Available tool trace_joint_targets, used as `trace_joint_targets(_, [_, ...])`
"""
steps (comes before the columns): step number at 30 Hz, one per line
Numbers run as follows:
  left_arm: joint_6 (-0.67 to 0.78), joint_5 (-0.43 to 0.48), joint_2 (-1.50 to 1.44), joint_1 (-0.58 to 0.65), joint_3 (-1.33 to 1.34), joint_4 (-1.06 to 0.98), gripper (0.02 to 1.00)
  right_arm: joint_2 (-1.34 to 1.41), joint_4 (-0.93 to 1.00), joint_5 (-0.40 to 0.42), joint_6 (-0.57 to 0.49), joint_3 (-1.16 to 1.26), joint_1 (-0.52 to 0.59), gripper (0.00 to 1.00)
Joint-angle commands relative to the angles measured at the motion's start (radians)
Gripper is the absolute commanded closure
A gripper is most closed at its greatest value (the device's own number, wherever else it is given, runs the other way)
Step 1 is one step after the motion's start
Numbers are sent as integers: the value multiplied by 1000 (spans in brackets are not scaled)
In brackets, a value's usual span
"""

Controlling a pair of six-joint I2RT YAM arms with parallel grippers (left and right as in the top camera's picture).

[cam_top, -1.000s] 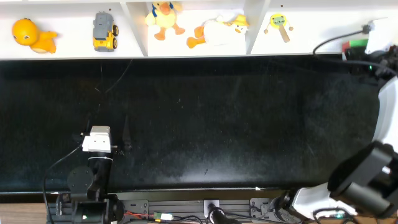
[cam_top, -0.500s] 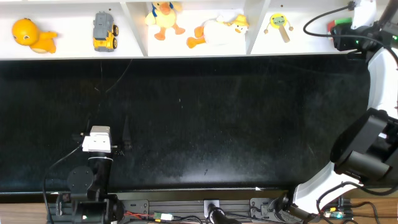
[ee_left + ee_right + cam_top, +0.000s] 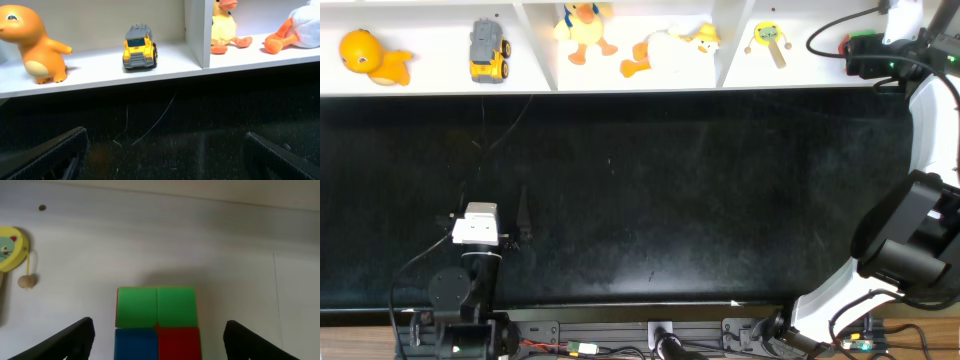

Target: Store Toys

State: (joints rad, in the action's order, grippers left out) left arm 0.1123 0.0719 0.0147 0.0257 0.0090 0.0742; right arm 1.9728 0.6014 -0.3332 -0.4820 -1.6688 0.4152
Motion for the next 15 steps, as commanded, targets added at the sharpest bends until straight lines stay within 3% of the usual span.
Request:
trace_joint_targets(1, [14,13,-13,-3,-1,3,20,2,0,1,11,-35,-3,141])
trace_joint_targets(7, [14,13,-13,-3,-1,3,20,-66,-33,45,18,65,-3,115])
trace_joint_targets(12, [15,13,-13,-3,-1,3,20,-227,-124,47,18,288,-2,5])
trace_joint_targets(15, [14,13,-13,-3,-1,3,20,-334,-131,49,18,412,-2,3])
